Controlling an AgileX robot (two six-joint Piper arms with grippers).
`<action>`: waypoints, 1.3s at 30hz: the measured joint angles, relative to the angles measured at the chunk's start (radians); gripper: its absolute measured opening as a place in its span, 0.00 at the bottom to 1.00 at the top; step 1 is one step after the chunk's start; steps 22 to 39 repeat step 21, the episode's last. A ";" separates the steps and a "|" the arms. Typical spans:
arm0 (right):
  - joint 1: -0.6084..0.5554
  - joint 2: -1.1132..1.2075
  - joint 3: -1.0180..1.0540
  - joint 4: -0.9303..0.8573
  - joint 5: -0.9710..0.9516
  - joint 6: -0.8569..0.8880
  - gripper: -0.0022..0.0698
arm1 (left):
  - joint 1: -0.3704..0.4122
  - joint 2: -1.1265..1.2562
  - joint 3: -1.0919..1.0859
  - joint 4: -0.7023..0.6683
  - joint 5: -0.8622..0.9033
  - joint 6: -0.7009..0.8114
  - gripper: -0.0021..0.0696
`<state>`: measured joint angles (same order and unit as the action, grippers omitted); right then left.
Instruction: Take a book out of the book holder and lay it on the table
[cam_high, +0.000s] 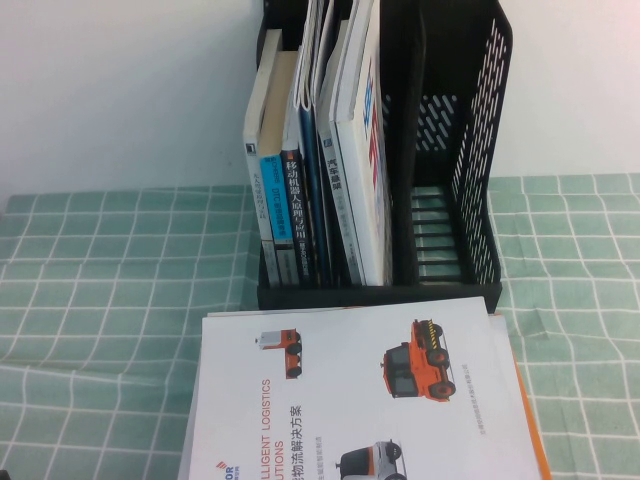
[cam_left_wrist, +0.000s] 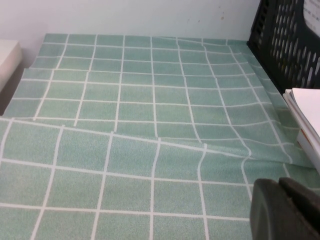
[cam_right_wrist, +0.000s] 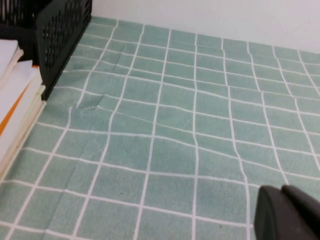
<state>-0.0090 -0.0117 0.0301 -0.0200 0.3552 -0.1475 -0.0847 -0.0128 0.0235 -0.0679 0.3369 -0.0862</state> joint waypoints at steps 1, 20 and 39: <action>0.000 0.000 0.000 0.000 0.000 0.000 0.03 | 0.000 0.000 0.000 0.000 0.000 0.000 0.03; 0.000 0.000 0.000 0.000 0.000 -0.012 0.03 | 0.000 0.000 0.000 0.000 0.000 0.000 0.03; 0.000 0.000 0.000 0.000 0.000 -0.014 0.03 | 0.000 0.000 0.000 0.000 0.000 0.002 0.03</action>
